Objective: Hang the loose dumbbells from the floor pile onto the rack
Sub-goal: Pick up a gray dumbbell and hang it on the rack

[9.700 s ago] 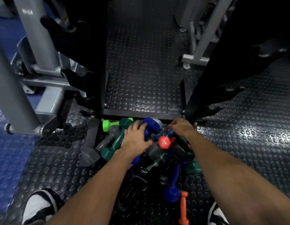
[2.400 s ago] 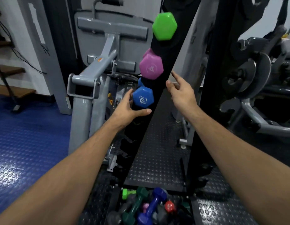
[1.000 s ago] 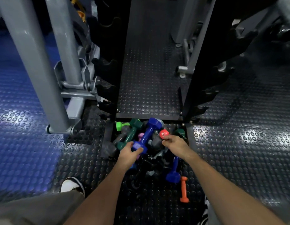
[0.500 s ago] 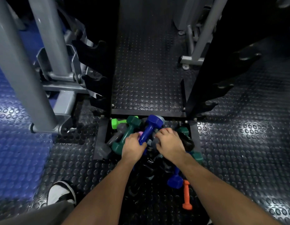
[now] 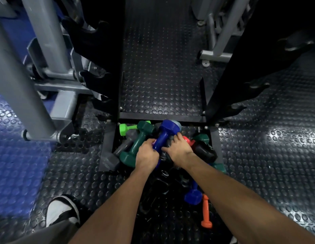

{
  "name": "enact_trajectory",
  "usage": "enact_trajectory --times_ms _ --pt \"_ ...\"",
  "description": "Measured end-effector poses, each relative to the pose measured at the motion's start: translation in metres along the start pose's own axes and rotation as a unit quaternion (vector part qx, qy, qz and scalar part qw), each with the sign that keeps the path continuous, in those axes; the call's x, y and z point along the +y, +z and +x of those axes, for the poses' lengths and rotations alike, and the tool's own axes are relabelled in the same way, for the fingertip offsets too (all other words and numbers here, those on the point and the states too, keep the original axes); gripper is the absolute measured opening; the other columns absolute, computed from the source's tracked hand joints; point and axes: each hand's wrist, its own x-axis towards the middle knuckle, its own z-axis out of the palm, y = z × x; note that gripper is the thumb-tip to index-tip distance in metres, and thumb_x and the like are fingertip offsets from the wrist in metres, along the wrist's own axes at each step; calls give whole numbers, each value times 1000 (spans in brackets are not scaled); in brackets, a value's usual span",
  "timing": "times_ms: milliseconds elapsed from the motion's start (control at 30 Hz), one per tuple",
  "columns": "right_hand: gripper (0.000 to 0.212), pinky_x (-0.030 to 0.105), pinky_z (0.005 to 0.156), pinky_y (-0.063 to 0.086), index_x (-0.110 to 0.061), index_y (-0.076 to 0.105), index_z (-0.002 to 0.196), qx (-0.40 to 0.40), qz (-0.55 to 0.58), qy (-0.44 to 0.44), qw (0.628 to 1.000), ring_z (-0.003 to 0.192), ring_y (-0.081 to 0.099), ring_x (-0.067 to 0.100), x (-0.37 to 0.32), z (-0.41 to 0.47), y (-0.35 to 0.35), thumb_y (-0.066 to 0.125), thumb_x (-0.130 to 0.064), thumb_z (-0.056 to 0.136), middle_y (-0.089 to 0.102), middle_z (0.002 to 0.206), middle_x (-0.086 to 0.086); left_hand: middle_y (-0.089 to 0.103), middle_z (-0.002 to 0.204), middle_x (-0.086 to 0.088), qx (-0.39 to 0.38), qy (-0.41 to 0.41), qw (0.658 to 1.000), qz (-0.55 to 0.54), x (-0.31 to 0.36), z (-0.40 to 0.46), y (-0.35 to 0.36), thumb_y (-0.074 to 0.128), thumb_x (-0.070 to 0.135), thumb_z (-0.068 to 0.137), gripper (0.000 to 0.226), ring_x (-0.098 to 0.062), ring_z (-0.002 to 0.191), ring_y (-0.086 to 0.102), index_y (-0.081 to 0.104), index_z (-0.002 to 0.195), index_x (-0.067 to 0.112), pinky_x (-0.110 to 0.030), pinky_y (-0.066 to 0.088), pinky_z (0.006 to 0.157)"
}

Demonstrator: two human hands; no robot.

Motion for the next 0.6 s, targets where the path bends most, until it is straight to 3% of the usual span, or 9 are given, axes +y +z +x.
enact_trajectory --times_ms 167,400,600 --pt "38 50 120 17 -31 53 141 3 -14 -10 1000 139 42 33 2 0 -2 39 -40 107 53 147 11 72 107 -3 -2 3 1000 5 2 4 2 56 9 85 41 -28 98 68 66 122 26 -42 56 89" --pt "48 50 119 19 -33 49 143 -31 -16 -28 999 131 50 30 5 6 -8 59 -38 96 58 140 6 74 110 -3 -41 -18 999 17 -2 5 -8 57 11 86 45 -26 102 69 65 127 29 -34 55 88" --pt "43 53 116 21 -33 62 118 -62 62 -47 995 104 62 22 18 4 -36 70 -49 80 68 95 -9 73 106 -3 -63 -24 998 18 -5 6 -16 57 7 86 43 -22 95 68 65 125 24 -32 54 83"
